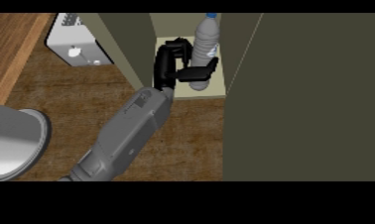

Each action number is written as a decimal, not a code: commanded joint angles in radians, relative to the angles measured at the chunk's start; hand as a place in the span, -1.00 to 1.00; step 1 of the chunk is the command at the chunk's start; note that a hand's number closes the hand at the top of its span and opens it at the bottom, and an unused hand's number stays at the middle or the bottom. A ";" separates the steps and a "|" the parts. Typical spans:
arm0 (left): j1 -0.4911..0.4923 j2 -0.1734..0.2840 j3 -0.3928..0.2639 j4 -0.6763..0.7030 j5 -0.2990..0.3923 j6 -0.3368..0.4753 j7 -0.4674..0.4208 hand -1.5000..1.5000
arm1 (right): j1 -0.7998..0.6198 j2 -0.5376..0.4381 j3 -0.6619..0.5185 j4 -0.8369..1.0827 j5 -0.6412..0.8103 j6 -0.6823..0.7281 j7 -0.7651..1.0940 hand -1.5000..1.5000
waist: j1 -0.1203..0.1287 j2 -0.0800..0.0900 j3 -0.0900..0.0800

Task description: Pick up the bottled water, place it into the cabinet and close the cabinet

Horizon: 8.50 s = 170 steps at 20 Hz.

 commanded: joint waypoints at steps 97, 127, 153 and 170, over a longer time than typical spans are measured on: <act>0.903 0.408 -0.075 -1.040 0.107 -0.335 -0.134 -1.00 | 0.127 -0.219 0.305 -0.299 0.245 0.308 -0.017 1.00 | 0.039 -0.023 -0.004; 1.196 0.702 0.193 -1.227 0.348 -0.681 -0.129 -1.00 | -0.157 -0.221 0.774 -0.118 0.212 0.178 0.219 1.00 | 0.200 0.006 -0.016; 1.169 0.779 0.258 -1.191 0.387 -0.770 -0.096 -1.00 | -0.593 -0.299 0.656 -0.054 0.182 0.184 0.378 1.00 | 0.295 0.022 -0.029; 1.143 0.793 0.284 -1.180 0.412 -0.814 -0.096 -1.00 | -0.650 -0.222 0.672 0.068 -0.025 0.187 0.402 1.00 | 0.337 0.070 -0.027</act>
